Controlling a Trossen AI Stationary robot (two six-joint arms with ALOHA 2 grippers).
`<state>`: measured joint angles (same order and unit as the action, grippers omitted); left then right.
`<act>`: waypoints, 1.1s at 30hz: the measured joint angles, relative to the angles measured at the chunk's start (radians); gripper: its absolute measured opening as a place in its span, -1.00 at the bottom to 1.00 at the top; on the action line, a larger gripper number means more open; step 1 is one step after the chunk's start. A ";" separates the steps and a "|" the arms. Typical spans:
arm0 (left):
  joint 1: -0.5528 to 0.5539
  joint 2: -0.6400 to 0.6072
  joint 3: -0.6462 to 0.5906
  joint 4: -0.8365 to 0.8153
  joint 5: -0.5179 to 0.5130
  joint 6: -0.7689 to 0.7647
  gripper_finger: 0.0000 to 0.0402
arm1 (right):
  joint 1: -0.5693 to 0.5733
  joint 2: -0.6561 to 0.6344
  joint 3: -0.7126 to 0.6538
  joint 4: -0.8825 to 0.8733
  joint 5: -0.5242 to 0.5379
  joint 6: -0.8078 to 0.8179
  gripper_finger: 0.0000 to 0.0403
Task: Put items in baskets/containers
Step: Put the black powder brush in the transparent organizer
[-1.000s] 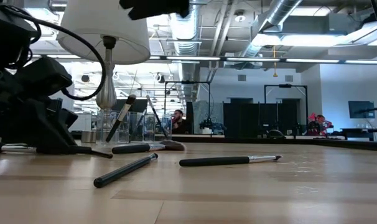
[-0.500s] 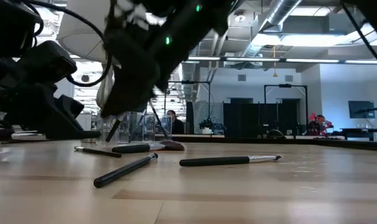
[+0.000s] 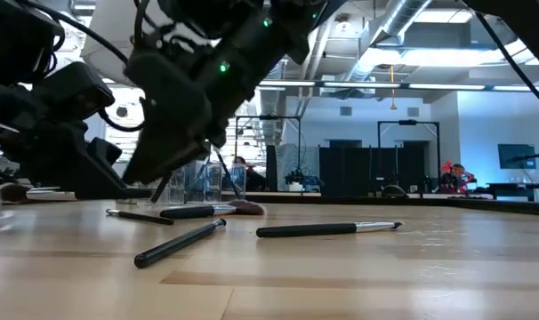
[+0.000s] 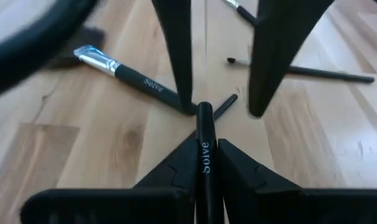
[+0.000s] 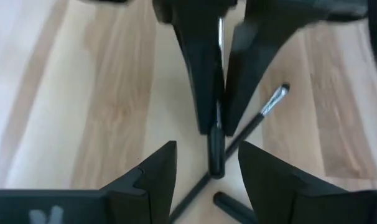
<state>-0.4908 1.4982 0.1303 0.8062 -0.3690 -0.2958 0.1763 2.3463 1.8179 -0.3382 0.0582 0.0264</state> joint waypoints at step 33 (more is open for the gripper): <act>0.043 -0.002 0.008 0.057 -0.008 0.007 -0.78 | -0.035 -0.001 -0.008 -0.033 0.019 0.026 -0.50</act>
<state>-0.4477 1.4963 0.1379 0.8631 -0.3775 -0.2890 0.1410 2.3451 1.8095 -0.3708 0.0776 0.0525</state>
